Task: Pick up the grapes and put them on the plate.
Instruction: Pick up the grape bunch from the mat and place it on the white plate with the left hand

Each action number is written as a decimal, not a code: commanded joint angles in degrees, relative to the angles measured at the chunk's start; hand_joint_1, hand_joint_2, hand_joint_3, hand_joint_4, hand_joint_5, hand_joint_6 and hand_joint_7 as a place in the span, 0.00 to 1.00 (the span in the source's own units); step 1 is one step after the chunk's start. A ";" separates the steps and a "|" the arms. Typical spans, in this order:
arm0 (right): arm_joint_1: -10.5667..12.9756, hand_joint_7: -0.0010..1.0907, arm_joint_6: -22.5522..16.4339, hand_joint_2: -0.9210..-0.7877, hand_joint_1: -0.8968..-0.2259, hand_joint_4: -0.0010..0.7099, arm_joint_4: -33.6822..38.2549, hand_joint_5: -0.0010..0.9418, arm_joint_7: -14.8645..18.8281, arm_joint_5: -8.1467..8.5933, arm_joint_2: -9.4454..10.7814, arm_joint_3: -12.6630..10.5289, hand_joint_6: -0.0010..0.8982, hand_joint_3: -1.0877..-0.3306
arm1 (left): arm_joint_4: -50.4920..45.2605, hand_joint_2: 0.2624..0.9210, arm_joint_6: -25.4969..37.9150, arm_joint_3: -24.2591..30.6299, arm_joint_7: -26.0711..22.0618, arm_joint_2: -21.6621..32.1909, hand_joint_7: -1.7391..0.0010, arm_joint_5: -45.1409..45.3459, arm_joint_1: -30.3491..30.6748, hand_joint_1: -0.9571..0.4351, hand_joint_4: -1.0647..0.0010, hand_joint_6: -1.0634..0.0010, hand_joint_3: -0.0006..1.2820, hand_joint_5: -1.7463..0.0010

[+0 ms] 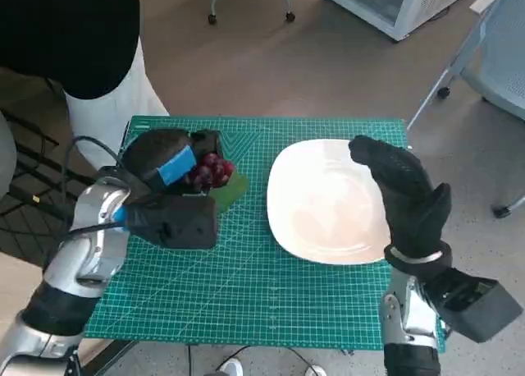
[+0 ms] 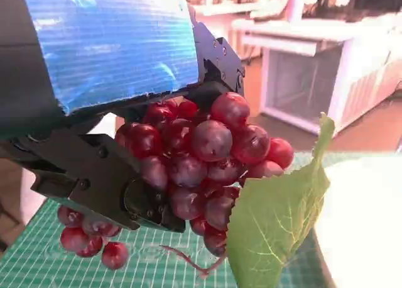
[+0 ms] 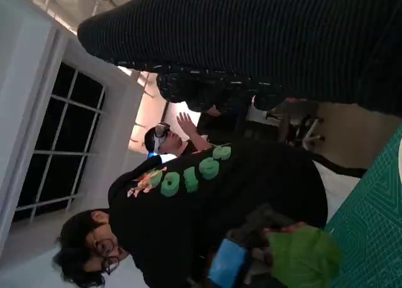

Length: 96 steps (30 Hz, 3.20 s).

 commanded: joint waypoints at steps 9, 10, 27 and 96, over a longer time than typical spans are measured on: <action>0.37 0.55 -0.22 0.00 0.71 0.44 0.56 0.00 -0.25 0.03 0.35 -0.44 0.02 0.69 | -0.31 1.00 -0.35 -1.73 -3.09 -1.45 0.32 0.93 -3.77 0.69 0.38 0.45 0.08 0.30; 0.39 0.55 -0.17 0.00 0.71 0.44 0.46 0.00 -0.27 0.04 0.34 -0.45 0.02 0.69 | -0.40 1.00 -0.32 -1.97 -3.53 -1.72 0.33 0.99 -4.32 0.69 0.38 0.44 0.08 0.30; 0.96 0.54 0.27 0.00 0.70 0.45 -1.06 0.00 0.10 1.04 -0.42 -1.37 0.02 0.70 | 10.10 1.00 -1.04 -9.16 -5.15 -13.00 0.39 2.81 -18.65 0.69 0.40 0.42 0.08 0.24; 2.26 0.31 -2.43 0.00 0.69 0.47 -0.47 0.00 -1.13 1.24 0.38 -2.65 0.19 0.76 | 46.40 0.93 -10.84 -16.93 3.24 -30.75 0.90 1.72 -31.74 0.56 0.69 0.67 0.07 0.69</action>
